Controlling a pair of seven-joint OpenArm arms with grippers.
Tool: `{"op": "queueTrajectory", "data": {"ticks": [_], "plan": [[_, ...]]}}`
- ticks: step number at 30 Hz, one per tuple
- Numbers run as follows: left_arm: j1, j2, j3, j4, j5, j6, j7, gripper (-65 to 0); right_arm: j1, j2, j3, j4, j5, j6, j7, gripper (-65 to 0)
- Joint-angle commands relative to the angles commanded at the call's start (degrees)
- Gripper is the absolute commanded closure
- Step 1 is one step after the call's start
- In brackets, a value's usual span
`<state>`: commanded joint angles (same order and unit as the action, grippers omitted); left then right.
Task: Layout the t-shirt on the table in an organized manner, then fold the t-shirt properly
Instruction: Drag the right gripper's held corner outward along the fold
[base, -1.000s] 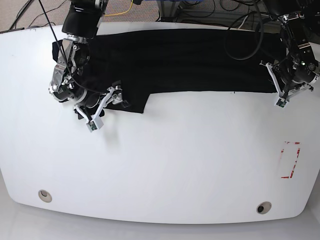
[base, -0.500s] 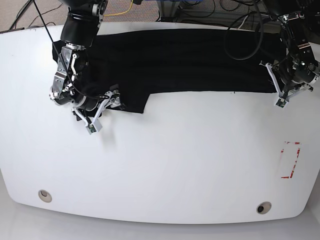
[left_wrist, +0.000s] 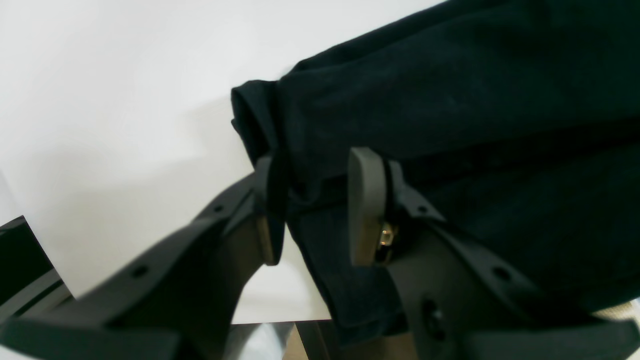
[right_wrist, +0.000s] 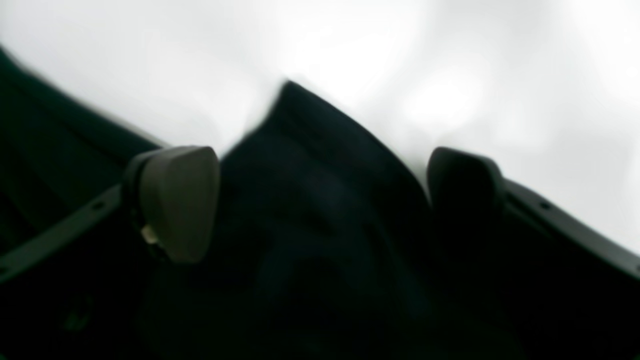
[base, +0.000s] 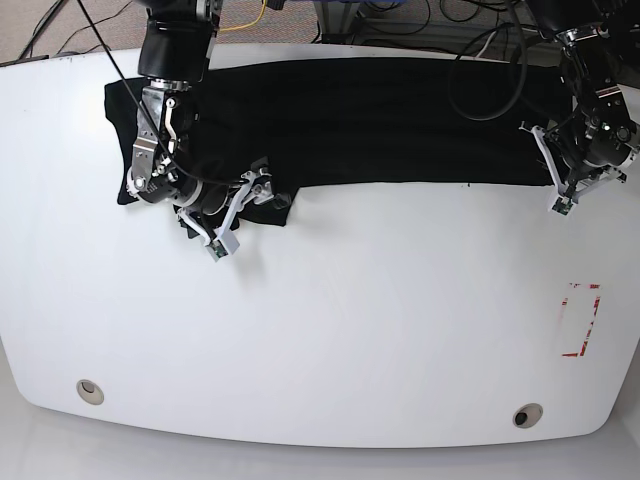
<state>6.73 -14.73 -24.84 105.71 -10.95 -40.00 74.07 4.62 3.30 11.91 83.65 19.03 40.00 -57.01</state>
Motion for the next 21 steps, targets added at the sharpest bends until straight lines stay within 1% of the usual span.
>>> {"op": "queueTrajectory", "data": {"ticks": [3,5,7,8,9,10,12,13,14,15,18,21], "plan": [[0.0,0.0,0.0,0.0,0.0,0.0,0.0,-19.0,0.0,0.0,0.0,-0.2,0.0,0.00,0.1,-64.0],[0.0,0.0,0.0,0.0,0.0,0.0,0.0,-19.0,0.0,0.0,0.0,-0.2,0.0,0.00,0.1,-60.7],[0.0,0.0,0.0,0.0,0.0,0.0,0.0,-19.0,0.0,0.0,0.0,-0.2,0.0,0.00,0.1,-55.3],[0.0,0.0,0.0,0.0,0.0,0.0,0.0,-19.0,0.1,0.0,0.0,-0.2,0.0,0.00,0.1,-50.6],[0.0,0.0,0.0,0.0,0.0,0.0,0.0,-19.0,0.2,0.0,0.0,-0.2,0.0,0.00,0.1,-47.4],[0.0,0.0,0.0,0.0,0.0,0.0,0.0,-19.0,0.3,0.0,0.0,-0.2,0.0,0.00,0.1,-41.5],[0.0,0.0,0.0,0.0,0.0,0.0,0.0,-19.0,0.4,0.0,0.0,-0.1,0.0,0.00,0.1,-32.5],[0.0,0.0,0.0,0.0,0.0,0.0,0.0,-19.0,0.4,0.0,0.0,0.0,0.0,0.00,0.1,-26.2],[0.0,0.0,0.0,0.0,0.0,0.0,0.0,-19.0,0.4,0.0,0.0,0.0,0.0,0.00,0.1,-23.6],[0.0,0.0,0.0,0.0,0.0,0.0,0.0,-19.0,0.4,0.0,-0.1,0.1,0.0,0.00,0.1,-16.5],[0.0,0.0,0.0,0.0,0.0,0.0,0.0,-19.0,0.5,0.0,-0.1,0.3,0.0,0.00,0.0,-5.4],[0.0,0.0,0.0,0.0,0.0,0.0,0.0,-19.0,1.1,0.0,-0.1,2.1,0.1,0.00,-0.6,-1.3]]}}
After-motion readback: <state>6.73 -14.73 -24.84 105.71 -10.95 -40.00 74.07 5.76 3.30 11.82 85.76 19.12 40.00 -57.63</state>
